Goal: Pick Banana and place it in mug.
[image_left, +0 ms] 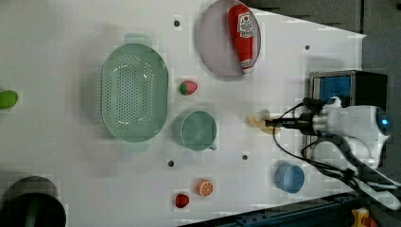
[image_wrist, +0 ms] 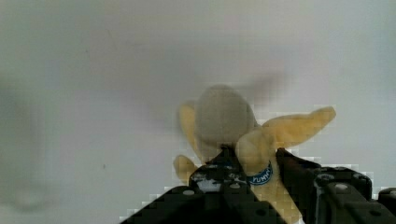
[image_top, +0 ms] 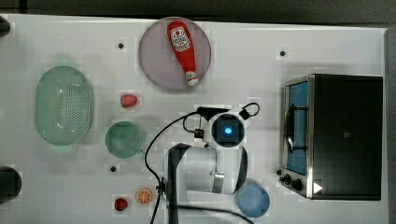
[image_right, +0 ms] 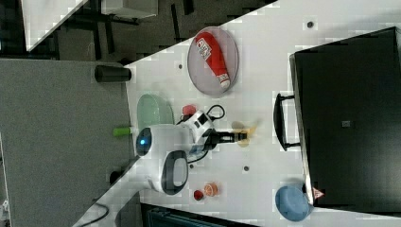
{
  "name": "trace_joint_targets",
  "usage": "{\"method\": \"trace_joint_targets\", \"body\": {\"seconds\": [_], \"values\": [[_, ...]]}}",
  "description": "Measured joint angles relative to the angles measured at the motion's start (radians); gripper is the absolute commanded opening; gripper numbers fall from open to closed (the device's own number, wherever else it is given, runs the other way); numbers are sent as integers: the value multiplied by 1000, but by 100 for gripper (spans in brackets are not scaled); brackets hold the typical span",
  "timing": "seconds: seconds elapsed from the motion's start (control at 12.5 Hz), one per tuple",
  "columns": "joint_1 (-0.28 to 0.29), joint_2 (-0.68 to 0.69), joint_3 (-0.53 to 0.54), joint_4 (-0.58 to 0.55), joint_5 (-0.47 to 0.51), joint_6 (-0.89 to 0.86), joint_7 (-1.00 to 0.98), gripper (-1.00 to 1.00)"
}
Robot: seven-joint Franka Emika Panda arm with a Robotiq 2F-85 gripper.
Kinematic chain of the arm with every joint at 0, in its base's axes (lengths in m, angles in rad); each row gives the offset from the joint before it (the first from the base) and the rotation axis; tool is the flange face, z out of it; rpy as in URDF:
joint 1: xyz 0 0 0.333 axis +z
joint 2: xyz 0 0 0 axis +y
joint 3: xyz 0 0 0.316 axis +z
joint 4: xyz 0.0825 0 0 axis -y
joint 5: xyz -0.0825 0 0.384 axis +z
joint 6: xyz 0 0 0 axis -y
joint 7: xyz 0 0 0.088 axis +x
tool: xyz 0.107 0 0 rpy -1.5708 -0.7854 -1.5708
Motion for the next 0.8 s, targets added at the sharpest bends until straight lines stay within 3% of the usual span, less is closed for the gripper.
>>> {"method": "trace_joint_targets", "body": {"seconds": [0.48, 0.8], "values": [[-23, -381, 17, 39, 3, -293, 0, -46], [-2, -516, 13, 139, 11, -538, 3, -46]]}}
